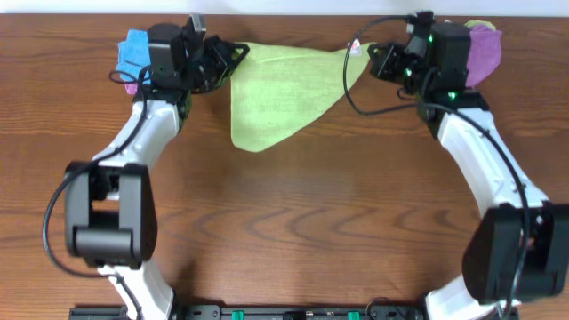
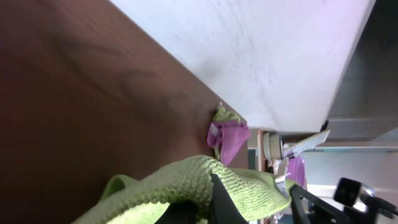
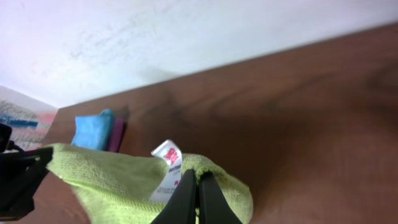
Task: Fold the cloth
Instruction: 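Lift the cloth and pull it toward the far side, stretching it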
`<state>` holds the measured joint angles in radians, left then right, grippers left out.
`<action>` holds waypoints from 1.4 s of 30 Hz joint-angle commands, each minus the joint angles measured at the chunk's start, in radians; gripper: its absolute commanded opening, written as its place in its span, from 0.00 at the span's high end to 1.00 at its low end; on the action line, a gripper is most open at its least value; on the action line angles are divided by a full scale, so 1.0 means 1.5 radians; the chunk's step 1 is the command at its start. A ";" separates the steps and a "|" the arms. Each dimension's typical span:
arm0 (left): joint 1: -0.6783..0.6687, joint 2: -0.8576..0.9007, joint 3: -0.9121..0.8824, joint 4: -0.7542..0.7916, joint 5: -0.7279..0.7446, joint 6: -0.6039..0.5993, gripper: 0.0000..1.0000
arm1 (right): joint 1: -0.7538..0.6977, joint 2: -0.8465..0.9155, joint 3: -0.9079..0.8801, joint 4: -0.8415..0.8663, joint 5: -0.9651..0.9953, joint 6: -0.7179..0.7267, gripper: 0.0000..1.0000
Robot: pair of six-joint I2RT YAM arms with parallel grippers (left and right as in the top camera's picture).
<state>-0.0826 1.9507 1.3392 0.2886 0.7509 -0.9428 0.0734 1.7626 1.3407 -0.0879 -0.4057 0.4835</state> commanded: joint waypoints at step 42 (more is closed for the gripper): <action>0.016 0.067 0.179 -0.155 0.268 0.111 0.94 | 0.000 0.002 0.197 -0.352 0.009 -0.201 0.99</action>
<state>-0.0654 2.0571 1.5829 0.0929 1.0710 -0.8482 0.0696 1.7996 1.6226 -0.5900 -0.3893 0.2420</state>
